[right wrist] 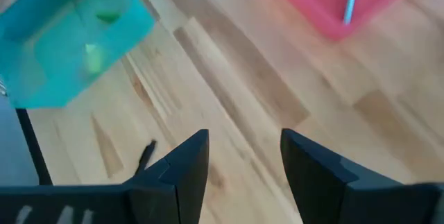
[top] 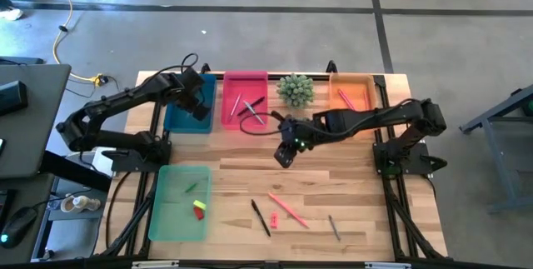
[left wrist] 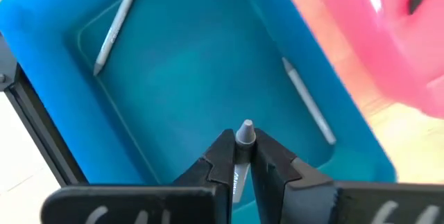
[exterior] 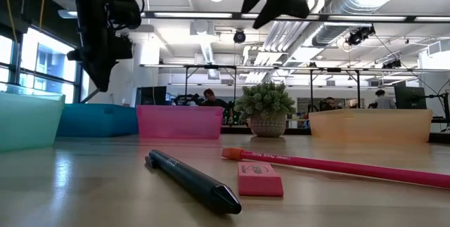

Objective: Sort crayons/erasers/pens/pencils in bins
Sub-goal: Put the gray crayon into the blue bin, then put the pink pencil into the orange bin

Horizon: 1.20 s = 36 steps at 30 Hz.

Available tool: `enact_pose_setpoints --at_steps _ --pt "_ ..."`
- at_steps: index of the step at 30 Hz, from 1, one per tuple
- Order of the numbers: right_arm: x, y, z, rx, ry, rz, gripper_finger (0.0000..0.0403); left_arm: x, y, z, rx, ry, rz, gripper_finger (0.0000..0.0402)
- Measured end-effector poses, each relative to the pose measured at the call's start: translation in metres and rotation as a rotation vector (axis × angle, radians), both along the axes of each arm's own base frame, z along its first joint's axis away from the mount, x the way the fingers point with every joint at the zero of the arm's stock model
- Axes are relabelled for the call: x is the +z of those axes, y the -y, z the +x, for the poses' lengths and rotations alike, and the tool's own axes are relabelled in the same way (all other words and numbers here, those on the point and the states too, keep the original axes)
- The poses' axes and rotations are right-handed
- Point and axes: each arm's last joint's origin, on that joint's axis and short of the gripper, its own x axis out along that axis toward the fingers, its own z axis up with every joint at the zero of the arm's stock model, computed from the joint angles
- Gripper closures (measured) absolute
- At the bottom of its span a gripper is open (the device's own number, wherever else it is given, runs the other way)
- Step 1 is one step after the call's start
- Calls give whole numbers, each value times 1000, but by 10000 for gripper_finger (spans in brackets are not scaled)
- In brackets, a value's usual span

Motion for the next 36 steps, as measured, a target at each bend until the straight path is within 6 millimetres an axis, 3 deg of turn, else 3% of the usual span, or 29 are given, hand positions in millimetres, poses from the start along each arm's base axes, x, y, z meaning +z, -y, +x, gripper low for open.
enact_pose_setpoints --at_steps 19,26,36 --pt "-46 -48 -19 -105 -117 73 231 -43 -24 16 -35 -139 -146 370" --pt "-47 -61 -23 -71 -114 58 231 -53 -27 19 -35 -167 -181 354" --pt "-45 -80 -24 -12 -56 26 231 -52 -27 19 -91 -177 -192 305"
